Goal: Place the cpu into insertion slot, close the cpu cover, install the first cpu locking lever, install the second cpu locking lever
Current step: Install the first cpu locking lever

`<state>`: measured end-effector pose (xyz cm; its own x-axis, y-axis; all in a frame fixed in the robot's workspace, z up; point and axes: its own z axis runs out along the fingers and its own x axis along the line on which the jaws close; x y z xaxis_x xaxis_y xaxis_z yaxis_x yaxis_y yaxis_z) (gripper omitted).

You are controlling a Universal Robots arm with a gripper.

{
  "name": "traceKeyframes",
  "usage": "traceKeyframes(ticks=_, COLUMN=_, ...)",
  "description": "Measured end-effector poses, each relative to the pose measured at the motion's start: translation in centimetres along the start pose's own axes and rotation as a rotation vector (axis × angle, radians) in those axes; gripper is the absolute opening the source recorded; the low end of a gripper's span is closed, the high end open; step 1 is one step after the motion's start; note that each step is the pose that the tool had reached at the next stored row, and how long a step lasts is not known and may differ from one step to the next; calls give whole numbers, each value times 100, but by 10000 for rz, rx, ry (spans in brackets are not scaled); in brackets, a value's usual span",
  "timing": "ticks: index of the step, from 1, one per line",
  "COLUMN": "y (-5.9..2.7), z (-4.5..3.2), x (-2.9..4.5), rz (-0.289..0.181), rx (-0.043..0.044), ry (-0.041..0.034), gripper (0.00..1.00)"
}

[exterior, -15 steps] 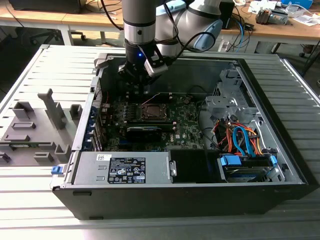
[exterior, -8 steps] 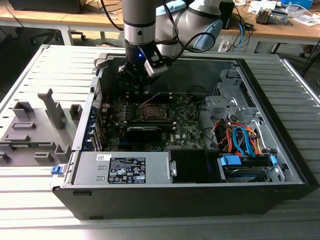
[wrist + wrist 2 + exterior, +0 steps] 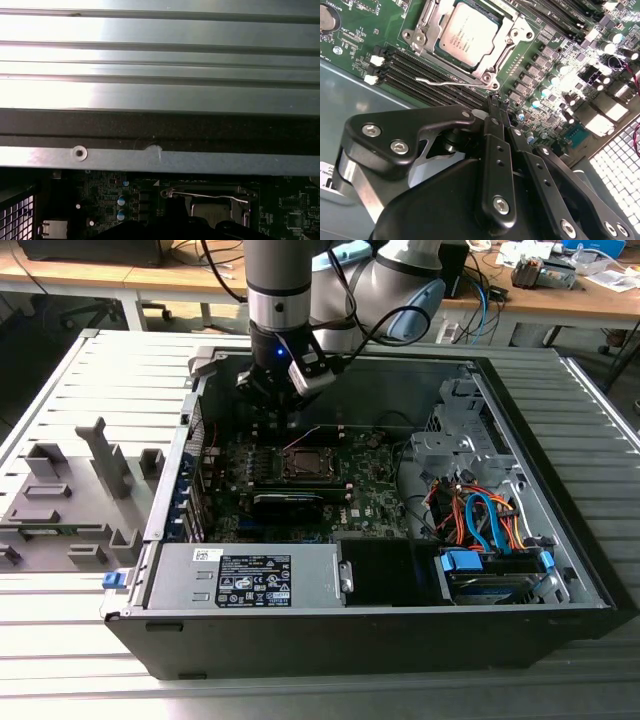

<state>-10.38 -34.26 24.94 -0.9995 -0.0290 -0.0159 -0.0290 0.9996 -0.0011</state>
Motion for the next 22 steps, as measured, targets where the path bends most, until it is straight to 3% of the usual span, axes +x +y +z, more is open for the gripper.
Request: traceKeyframes(ticks=22, y=0, z=49, x=1, rz=0, rx=0, ry=0, gripper=11)
